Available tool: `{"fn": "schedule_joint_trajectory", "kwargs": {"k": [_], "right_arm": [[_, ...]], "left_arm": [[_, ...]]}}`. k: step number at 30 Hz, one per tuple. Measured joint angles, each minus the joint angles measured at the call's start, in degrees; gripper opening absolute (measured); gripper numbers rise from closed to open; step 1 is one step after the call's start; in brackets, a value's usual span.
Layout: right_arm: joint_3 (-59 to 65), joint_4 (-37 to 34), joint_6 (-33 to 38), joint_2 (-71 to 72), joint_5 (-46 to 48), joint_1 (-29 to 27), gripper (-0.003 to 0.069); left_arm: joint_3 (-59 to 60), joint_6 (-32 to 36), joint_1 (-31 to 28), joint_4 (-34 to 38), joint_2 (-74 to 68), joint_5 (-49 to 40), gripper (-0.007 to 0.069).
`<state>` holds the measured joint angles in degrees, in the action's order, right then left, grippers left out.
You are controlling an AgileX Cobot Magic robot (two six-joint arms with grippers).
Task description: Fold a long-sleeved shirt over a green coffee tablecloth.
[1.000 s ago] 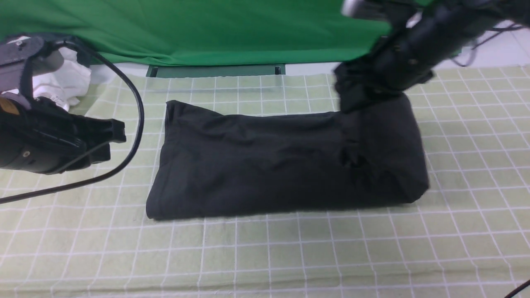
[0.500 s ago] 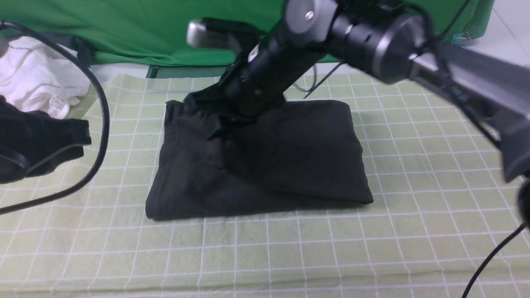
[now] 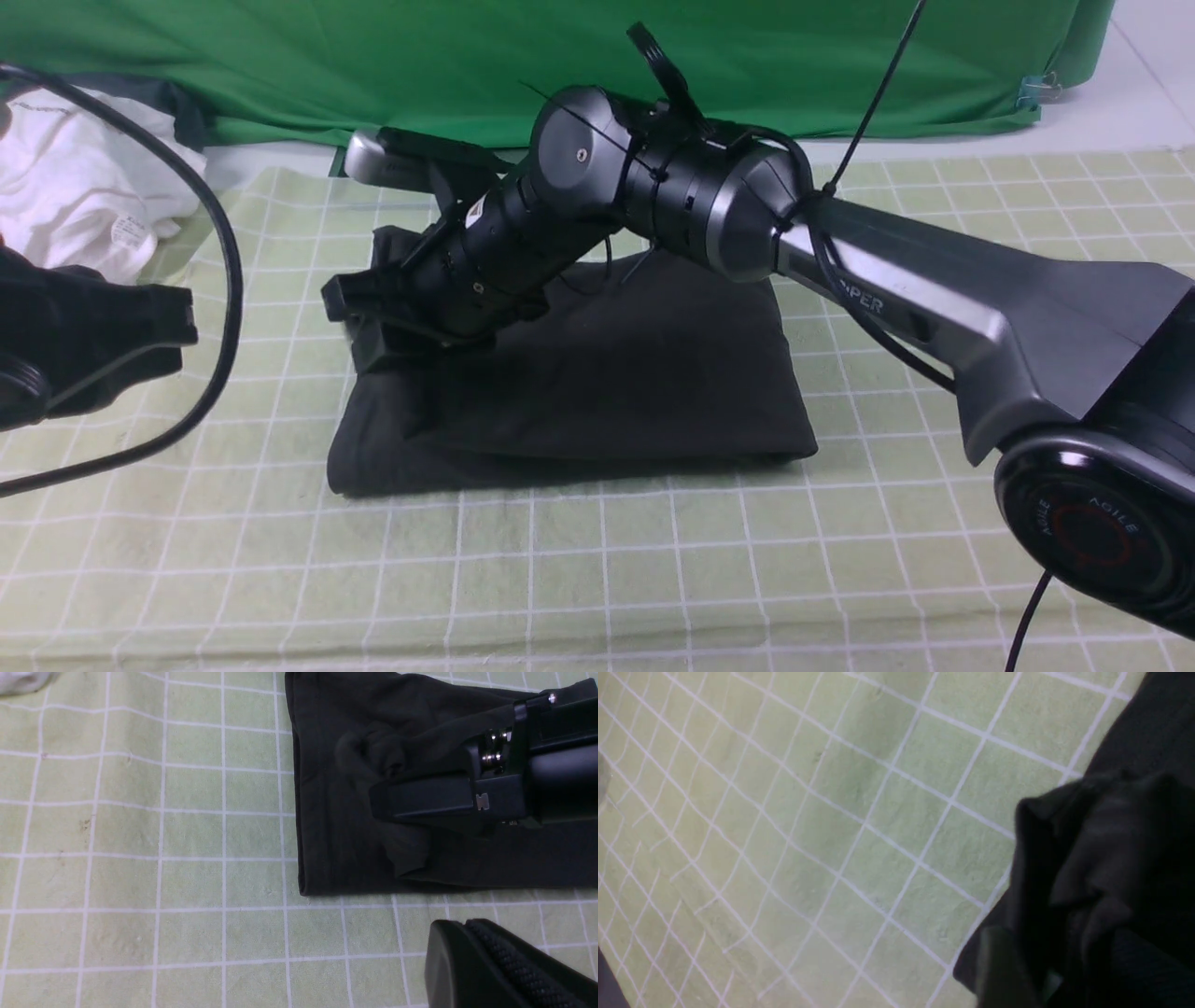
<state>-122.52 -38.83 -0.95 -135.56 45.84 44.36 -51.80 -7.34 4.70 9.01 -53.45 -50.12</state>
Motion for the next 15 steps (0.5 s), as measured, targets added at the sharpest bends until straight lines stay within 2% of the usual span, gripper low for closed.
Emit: {"fn": "schedule_joint_trajectory", "kwargs": {"k": [3,5,7,9,11,14,15], "right_arm": [[-1.5,-0.2,1.9,0.0,1.5,0.1,0.0495],[-3.4,-0.1,4.7,0.0,4.8,-0.2,0.0536],[-5.7,0.3,7.0,0.0,9.0,-0.7,0.0535],[-8.9,1.7,8.0,0.0,13.3,-1.5,0.0498],[-13.3,5.7,8.7,0.0,19.4,-2.9,0.0397],[-16.9,12.0,8.5,1.4,22.6,-5.5,0.015],[-17.2,12.7,8.3,1.9,22.9,-6.2,0.0089]], "left_arm": [[0.0,0.0,0.0,0.0,0.0,0.0,0.0011],[0.0,0.0,0.0,0.0,0.0,0.0,0.0011],[0.0,0.0,0.0,-0.1,0.0,-0.2,0.0011],[0.0,0.0,0.0,-0.2,0.0,-0.6,0.0011],[0.0,0.0,0.0,-0.2,0.0,-1.4,0.0011],[0.0,0.0,0.0,-0.2,0.0,-2.6,0.0011],[0.0,0.0,0.0,-0.2,0.0,-2.9,0.0011]]}}
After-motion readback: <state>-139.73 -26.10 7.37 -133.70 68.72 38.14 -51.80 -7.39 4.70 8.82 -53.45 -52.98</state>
